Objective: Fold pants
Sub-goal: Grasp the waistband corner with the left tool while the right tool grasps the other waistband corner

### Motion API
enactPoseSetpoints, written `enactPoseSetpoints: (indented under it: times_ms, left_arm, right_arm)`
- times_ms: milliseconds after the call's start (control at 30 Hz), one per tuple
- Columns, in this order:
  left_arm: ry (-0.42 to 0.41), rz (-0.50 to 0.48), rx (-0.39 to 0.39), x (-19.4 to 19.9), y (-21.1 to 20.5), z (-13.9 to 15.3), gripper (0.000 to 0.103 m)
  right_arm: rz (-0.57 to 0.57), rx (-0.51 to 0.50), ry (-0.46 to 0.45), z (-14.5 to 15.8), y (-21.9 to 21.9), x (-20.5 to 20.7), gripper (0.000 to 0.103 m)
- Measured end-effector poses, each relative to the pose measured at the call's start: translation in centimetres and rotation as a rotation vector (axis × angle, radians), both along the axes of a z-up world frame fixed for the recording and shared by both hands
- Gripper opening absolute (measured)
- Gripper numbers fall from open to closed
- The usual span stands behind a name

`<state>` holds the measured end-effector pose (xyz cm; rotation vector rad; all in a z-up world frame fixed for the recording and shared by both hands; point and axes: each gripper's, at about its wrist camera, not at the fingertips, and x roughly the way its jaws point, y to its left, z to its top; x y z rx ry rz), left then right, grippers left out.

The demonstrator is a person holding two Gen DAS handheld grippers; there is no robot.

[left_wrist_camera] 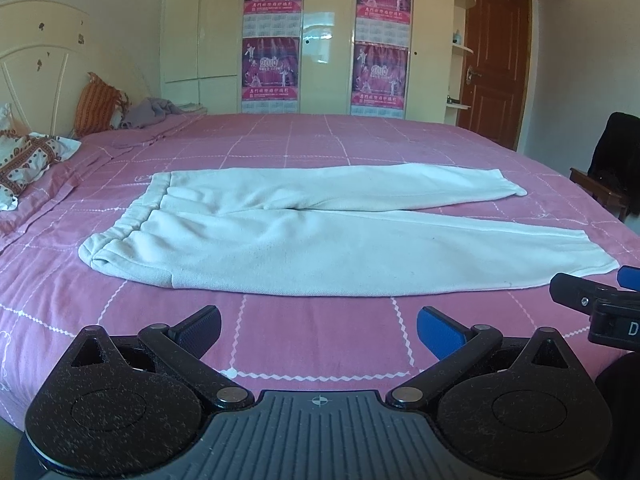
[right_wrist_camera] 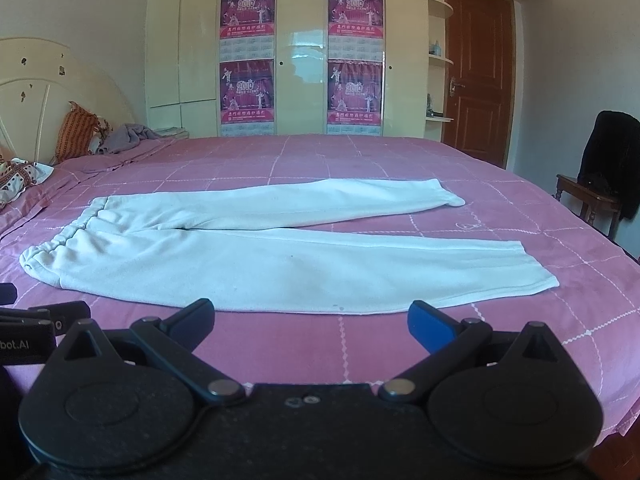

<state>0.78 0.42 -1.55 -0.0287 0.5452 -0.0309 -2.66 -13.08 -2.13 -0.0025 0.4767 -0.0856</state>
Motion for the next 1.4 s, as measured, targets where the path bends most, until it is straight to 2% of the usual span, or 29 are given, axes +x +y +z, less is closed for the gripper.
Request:
enactPoseSetpoints:
  times_ms: [67,100,167,300,367,400,433,467,533,567,633,667,733,833,867,933,1033,1100,1167,1267,1400]
  left_arm:
    - [0.002,0.029,-0.017,0.8,1.0,0.1,0.103]
    - [0.005,0.004,-0.034,1.7,1.7,0.2,0.103]
    - [-0.002,0.017,-0.042,3.8,3.1,0.7,0.103]
    - [-0.017,0.002,0.012,11.0,7.0,1.8,0.103]
    - [-0.001,0.003,-0.016,15.3,10.1,2.1,0.103]
    - [0.009,-0.004,-0.030,17.4,11.6,2.3,0.088]
    - [0.012,0.018,-0.004,20.0,13.1,2.7,0.071]
    - [0.019,0.029,0.015,22.2,14.5,2.9,0.051]
    - [0.041,0.039,0.032,27.1,17.2,3.1,0.051]
    - [0.052,0.040,0.041,29.1,18.3,2.9,0.053]
    - [0.082,0.046,0.055,33.7,20.8,1.9,0.065]
    - [0.104,0.049,0.061,35.8,22.0,1.1,0.074]
    - [0.153,0.056,0.091,39.4,23.7,-0.5,0.074]
    - [0.244,0.041,0.103,44.1,26.3,-3.1,0.074]
    - [0.265,0.040,0.120,45.3,26.9,-3.7,0.074]
    - [0.289,0.027,0.151,47.0,28.0,-4.6,0.074]
    - [0.331,-0.038,0.130,49.1,29.0,-6.0,0.074]
    - [0.347,-0.083,0.090,50.3,29.5,-6.7,0.074]
    - [0.368,-0.117,0.046,51.4,29.8,-7.4,0.074]
    - [0.396,-0.156,0.006,52.8,30.2,-8.2,0.074]
    - [0.396,-0.229,0.038,53.6,29.9,-8.5,0.074]
  right_arm:
    - [0.032,0.017,-0.010,0.2,-0.4,0.3,0.103]
    - [0.044,0.023,-0.015,0.3,-0.7,0.6,0.103]
    - [0.074,0.034,-0.019,0.7,-1.4,1.8,0.103]
    - [0.160,0.027,-0.032,2.4,-2.4,5.9,0.103]
    - [0.206,0.006,-0.046,3.7,-2.6,9.0,0.103]
    - [0.233,-0.006,-0.040,4.2,-2.6,10.8,0.102]
    - [0.263,-0.006,-0.031,4.7,-2.7,12.7,0.092]
    - [0.296,-0.004,-0.015,5.0,-2.7,14.8,0.070]
    - [0.341,-0.027,0.029,5.3,-2.4,19.7,0.054]
    - [0.364,-0.044,0.034,5.2,-2.2,22.0,0.054]
    - [0.395,-0.086,0.032,5.0,-1.7,26.3,0.062]
    - [0.416,-0.095,0.045,4.7,-1.6,28.9,0.062]
    - [0.460,-0.102,0.073,3.9,-1.1,33.7,0.060]
    - [0.542,-0.148,0.139,2.0,0.5,40.2,0.044]
    - [0.571,-0.151,0.161,1.3,1.1,42.0,0.043]
    - [0.622,-0.164,0.186,-0.2,2.5,45.0,0.043]
    - [0.682,-0.185,0.231,-2.2,4.4,48.7,0.044]
    - [0.716,-0.210,0.259,-3.5,5.4,51.3,0.049]
    - [0.738,-0.237,0.281,-4.6,6.1,52.9,0.065]
    - [0.771,-0.298,0.331,-5.8,7.0,55.0,0.064]
    - [0.856,-0.283,0.443,-6.0,6.5,56.8,0.064]
